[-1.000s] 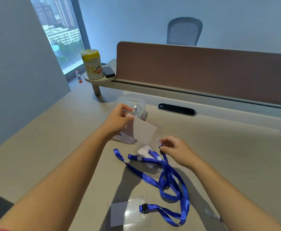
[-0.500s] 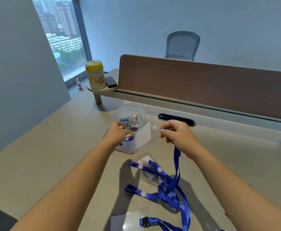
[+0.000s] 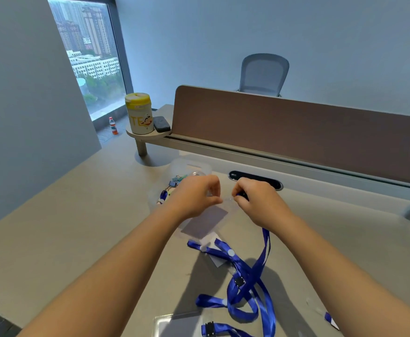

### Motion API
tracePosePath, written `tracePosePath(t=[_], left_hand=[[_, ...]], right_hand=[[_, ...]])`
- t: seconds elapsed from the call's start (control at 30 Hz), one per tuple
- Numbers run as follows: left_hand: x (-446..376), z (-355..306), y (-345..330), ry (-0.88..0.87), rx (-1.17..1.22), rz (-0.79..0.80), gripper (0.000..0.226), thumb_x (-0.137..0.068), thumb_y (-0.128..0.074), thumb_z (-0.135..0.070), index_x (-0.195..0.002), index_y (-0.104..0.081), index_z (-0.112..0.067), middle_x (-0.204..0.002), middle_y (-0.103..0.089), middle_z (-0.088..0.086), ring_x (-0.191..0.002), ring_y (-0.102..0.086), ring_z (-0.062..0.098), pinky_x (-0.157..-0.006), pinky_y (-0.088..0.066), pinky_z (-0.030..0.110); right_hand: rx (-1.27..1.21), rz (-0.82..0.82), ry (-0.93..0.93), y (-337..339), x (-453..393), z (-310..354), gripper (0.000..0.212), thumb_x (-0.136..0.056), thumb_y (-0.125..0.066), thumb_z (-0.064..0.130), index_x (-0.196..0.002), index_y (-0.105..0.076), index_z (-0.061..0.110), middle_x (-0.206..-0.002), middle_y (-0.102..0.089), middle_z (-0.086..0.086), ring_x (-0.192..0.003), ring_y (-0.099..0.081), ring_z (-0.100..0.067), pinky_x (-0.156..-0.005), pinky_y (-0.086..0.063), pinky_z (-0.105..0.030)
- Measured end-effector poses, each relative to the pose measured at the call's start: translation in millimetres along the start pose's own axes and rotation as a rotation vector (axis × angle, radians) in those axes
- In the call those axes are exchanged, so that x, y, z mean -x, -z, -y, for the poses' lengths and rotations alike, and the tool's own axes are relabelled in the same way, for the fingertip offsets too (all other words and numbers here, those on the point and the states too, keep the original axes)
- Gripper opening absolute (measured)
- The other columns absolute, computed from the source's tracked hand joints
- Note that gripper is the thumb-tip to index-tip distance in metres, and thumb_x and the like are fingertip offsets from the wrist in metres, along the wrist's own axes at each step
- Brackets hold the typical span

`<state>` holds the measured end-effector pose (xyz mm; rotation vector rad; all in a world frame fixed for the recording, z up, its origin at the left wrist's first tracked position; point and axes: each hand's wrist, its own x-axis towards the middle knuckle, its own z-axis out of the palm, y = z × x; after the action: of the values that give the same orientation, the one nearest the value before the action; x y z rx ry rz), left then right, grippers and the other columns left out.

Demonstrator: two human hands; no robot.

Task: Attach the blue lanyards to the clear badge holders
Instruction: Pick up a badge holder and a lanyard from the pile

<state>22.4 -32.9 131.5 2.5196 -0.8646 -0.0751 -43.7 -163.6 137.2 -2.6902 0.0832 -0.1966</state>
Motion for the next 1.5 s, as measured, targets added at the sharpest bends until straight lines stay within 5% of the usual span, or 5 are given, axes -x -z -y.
tracePosePath(t=[0.33, 0.57, 0.77, 1.23, 1.5], left_hand=[[11.6, 2.2, -12.5, -0.218, -0.139, -0.411, 0.012, -0.078, -0.062, -0.012, -0.072, -0.059, -0.002, -0.069, -0.068, 0.018, -0.057, -0.062, 0.029, -0.051, -0.047, 0.027], [15.7, 2.0, -7.8, -0.148, -0.175, -0.184, 0.039, -0.090, -0.051, -0.021, -0.128, -0.049, -0.019, -0.129, -0.058, 0.008, -0.113, -0.055, 0.024, -0.093, -0.048, 0.032], [18.1, -2.2, -3.5, -0.209, -0.137, -0.265, 0.030, -0.088, -0.054, -0.018, -0.115, -0.062, -0.008, -0.118, -0.065, 0.014, -0.104, -0.060, 0.030, -0.085, -0.051, 0.035], [11.0, -2.7, -2.5, -0.188, -0.132, -0.132, 0.031, -0.089, -0.051, -0.023, -0.113, -0.061, -0.006, -0.120, -0.063, 0.012, -0.108, -0.056, 0.023, -0.090, -0.044, 0.025], [6.6, -6.2, -11.2, 0.017, 0.229, -0.238, 0.025, -0.089, -0.053, -0.017, -0.102, -0.065, 0.000, -0.106, -0.067, 0.018, -0.085, -0.049, 0.015, -0.073, -0.038, 0.023]], right_hand=[[-0.424, 0.085, -0.214, -5.2, -3.0, 2.9, 0.034, -0.093, -0.046, 0.029, -0.084, -0.065, 0.003, -0.078, -0.061, -0.004, -0.070, -0.053, -0.014, -0.067, -0.043, -0.025], [-0.638, 0.098, -0.226, -6.8, -1.4, 4.1, 0.024, -0.091, -0.049, 0.011, -0.069, -0.055, 0.018, -0.072, -0.059, 0.001, -0.060, -0.047, -0.007, -0.053, -0.040, -0.011], [-0.618, 0.015, -0.187, -9.1, -3.3, 5.5, 0.013, -0.089, -0.051, 0.005, -0.088, -0.063, 0.001, -0.101, -0.064, -0.025, -0.089, -0.059, -0.030, -0.067, -0.042, -0.014], [-0.542, 0.040, -0.142, -13.4, -4.0, 2.7, 0.010, -0.090, -0.050, 0.007, -0.083, -0.056, 0.009, -0.070, -0.053, 0.003, -0.083, -0.053, -0.021, -0.087, -0.048, -0.038], [-0.634, -0.025, -0.164, -16.9, -7.8, 4.7, 0.013, -0.091, -0.049, 0.006, -0.080, -0.055, 0.009, -0.067, -0.052, 0.004, -0.067, -0.050, -0.009, -0.064, -0.040, -0.014]])
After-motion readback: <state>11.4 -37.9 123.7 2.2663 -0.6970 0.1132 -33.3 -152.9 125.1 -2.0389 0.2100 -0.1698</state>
